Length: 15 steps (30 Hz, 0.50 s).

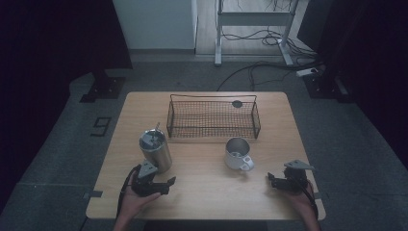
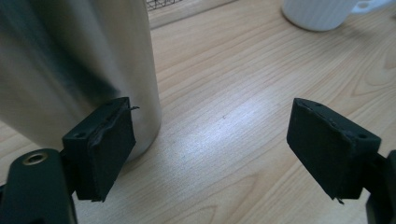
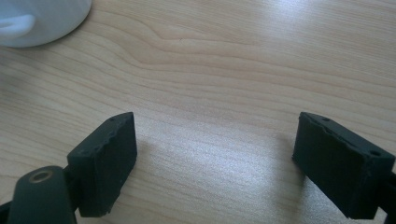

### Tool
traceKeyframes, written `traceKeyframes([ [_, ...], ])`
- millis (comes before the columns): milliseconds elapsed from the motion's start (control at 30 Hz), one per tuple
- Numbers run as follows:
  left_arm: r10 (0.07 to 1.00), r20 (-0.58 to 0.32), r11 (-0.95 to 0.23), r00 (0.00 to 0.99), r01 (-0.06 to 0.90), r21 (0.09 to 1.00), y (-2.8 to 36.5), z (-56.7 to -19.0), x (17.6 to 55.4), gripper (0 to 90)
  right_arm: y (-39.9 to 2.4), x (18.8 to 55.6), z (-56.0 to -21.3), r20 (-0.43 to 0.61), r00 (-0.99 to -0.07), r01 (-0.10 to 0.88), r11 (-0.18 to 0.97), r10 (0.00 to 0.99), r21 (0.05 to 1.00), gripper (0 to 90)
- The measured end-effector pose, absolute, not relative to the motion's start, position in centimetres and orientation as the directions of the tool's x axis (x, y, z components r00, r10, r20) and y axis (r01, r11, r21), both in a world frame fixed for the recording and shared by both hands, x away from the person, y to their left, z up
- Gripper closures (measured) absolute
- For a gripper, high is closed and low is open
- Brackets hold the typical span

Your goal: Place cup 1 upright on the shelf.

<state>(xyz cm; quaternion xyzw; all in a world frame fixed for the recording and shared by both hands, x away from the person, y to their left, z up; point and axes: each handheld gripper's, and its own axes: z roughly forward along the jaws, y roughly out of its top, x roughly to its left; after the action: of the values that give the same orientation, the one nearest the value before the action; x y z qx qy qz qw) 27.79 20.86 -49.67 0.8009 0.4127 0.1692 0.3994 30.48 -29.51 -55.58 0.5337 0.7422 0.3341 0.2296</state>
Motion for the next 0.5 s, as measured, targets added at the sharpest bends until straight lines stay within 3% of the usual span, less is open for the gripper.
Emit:
traceKeyframes([
  [500, 0.831, -0.059, -0.290, 0.552, 0.523, 0.801, 23.2, -48.7, 27.6, 15.0, -29.5, 30.5, -55.6, 0.016, -0.319, 0.640, 0.203, 0.948, 0.741, 13.0],
])
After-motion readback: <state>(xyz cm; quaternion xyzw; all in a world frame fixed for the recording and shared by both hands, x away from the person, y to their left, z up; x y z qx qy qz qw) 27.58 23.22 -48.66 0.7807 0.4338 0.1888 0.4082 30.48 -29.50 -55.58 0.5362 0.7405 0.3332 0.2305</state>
